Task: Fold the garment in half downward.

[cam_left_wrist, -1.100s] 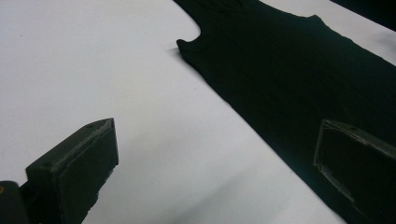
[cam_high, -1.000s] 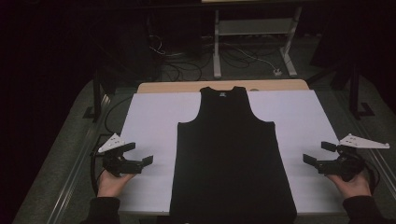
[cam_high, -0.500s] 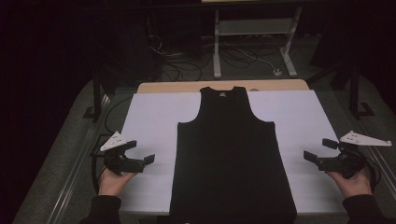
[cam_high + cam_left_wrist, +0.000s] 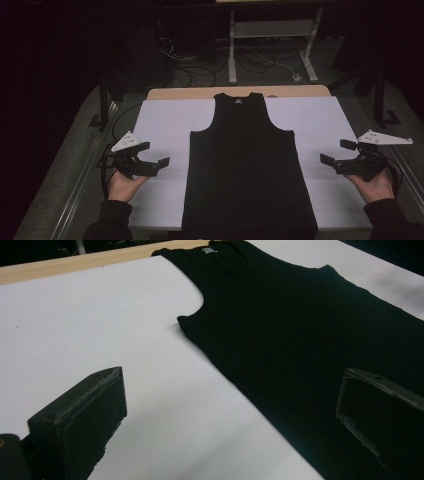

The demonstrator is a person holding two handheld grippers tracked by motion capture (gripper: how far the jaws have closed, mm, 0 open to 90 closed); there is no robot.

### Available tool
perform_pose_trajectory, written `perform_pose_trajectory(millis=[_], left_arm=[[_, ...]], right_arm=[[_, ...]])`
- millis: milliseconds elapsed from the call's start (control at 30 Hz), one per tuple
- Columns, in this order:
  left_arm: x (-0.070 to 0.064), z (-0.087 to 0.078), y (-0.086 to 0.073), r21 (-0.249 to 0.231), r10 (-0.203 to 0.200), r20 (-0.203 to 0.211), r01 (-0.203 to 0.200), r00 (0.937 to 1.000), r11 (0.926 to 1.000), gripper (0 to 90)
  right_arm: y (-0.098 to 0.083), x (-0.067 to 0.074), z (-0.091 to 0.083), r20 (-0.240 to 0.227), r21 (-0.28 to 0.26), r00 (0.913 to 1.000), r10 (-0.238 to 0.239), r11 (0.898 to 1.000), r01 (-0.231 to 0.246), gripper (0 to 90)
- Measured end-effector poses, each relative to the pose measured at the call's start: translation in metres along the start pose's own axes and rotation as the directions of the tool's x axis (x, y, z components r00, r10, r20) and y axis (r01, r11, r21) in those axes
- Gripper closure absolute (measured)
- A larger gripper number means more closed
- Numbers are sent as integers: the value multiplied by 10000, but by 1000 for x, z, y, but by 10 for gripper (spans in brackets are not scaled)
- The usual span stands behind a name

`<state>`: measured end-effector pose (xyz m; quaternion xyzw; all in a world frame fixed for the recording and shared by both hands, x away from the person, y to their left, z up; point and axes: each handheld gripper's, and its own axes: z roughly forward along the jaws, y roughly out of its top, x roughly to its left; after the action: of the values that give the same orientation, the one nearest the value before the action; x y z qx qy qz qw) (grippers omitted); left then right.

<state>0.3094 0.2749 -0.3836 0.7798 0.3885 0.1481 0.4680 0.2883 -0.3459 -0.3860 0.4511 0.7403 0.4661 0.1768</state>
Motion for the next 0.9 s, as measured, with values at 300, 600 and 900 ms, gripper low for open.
perform_pose_trajectory(millis=[300, 600, 900], left_arm=[[5, 6, 6, 218, 15, 58, -16, 10000, 9998, 0], [7, 8, 15, 347, 77, 136, -81, 9999, 9994, 0], [12, 11, 28, 439, 62, 194, -71, 9998, 9990, 0]], right_arm=[[15, -3, 2, -96, -74, 9999, -81, 9999, 80, 0], [27, -5, 4, -168, 13, 9997, -194, 9998, 195, 0], [37, -11, 10, -283, 280, 9994, -205, 9994, 213, 0]])
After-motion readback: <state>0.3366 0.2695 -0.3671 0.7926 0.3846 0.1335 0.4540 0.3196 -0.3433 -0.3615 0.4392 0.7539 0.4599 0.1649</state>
